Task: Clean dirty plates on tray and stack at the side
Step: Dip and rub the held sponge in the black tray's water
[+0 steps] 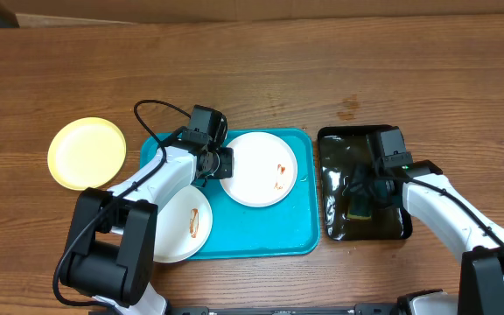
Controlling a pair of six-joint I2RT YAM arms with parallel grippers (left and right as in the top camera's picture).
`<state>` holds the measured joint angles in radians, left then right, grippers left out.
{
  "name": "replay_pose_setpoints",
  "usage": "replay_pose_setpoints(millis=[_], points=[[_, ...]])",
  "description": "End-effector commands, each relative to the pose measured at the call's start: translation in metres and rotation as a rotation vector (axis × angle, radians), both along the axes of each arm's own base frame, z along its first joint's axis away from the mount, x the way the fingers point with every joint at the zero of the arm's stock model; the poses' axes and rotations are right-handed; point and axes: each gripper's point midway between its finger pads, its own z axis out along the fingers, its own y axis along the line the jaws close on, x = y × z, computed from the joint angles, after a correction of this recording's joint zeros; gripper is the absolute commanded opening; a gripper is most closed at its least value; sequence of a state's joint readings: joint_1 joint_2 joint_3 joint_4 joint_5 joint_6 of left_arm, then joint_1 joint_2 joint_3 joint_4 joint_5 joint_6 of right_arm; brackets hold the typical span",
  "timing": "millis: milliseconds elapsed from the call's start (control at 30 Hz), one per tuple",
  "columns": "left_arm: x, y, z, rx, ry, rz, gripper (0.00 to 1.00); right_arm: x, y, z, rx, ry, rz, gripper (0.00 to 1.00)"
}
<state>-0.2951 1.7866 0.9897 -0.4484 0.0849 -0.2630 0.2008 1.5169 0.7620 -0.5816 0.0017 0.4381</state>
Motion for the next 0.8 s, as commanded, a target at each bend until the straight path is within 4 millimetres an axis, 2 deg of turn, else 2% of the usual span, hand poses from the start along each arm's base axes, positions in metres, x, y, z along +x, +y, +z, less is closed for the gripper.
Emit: replay_pose_setpoints(millis=[0,67,100,167,267,400,600,767], points=[[-0.010,0.003,-0.015,0.029,0.044,-0.003,0.12,-0.005,-0.003,-0.004,-0.017,0.011,-0.007,0.40],[-0.010,0.003,-0.015,0.029,0.045,-0.003,0.12,-0.005,-0.003,-0.004,-0.016,0.011,-0.007,0.37],[-0.010,0.003,-0.015,0.029,0.045,-0.003,0.12,-0.005,-0.003,-0.004,-0.016,0.009,-0.007,0.41],[-0.010,0.003,-0.015,0.029,0.045,-0.003,0.12,-0.004,-0.003,-0.004,-0.016,0.007,-0.007,0.58],[-0.010,0.003,-0.015,0.029,0.045,-0.003,0.12,-0.004,-0.003,-0.004,-0.016,0.007,-0.007,0.68],[-0.010,0.003,-0.015,0.029,0.045,-0.003,0.12,-0.004,-0.003,-0.004,-0.016,0.008,-0.006,0.69],[-0.010,0.003,-0.015,0.029,0.045,-0.003,0.12,-0.002,-0.003,-0.006,-0.016,0.005,-0.006,0.60],[-0.010,0.003,-0.015,0.029,0.045,-0.003,0.12,-0.005,-0.003,-0.017,-0.022,0.038,-0.006,0.59]])
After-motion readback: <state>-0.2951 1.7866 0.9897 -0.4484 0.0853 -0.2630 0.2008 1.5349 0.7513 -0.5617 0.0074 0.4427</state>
